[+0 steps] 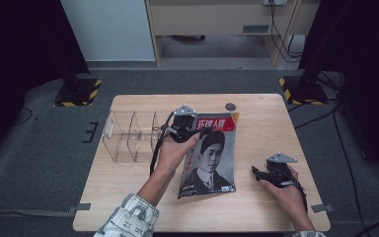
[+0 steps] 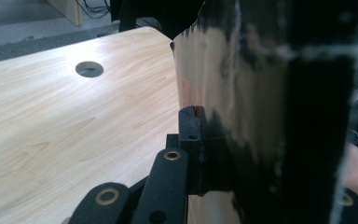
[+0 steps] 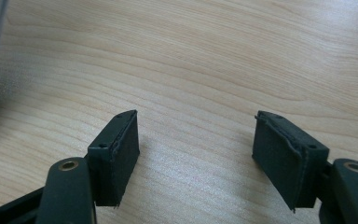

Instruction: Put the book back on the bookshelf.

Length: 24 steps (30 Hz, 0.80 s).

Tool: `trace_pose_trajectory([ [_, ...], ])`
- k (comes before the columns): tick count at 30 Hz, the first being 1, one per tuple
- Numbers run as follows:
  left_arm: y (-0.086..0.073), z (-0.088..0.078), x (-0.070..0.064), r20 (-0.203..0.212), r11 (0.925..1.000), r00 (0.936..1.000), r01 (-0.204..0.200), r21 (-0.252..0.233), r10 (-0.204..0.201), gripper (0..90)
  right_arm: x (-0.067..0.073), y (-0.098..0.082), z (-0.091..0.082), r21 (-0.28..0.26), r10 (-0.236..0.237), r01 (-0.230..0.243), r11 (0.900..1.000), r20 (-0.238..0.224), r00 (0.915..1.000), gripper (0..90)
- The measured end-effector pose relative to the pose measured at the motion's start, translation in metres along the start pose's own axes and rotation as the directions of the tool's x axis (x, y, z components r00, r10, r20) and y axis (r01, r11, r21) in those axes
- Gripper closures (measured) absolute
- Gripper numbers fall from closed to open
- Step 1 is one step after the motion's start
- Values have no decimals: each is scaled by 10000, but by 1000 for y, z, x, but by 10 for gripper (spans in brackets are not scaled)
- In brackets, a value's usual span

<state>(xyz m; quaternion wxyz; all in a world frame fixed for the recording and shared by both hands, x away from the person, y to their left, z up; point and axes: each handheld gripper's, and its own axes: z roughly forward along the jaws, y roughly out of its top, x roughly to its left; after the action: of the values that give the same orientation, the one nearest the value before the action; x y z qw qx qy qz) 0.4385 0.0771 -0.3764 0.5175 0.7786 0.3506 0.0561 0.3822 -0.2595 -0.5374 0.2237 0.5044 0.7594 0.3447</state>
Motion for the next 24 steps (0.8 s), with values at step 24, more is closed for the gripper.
trace_pose_trajectory([
  [24, 14, -46, 2, -313, 9977, 9995, 6, -684, -27, 864, 0, 0, 0, 13, -68, 68, 10000, -52, 10000, 316],
])
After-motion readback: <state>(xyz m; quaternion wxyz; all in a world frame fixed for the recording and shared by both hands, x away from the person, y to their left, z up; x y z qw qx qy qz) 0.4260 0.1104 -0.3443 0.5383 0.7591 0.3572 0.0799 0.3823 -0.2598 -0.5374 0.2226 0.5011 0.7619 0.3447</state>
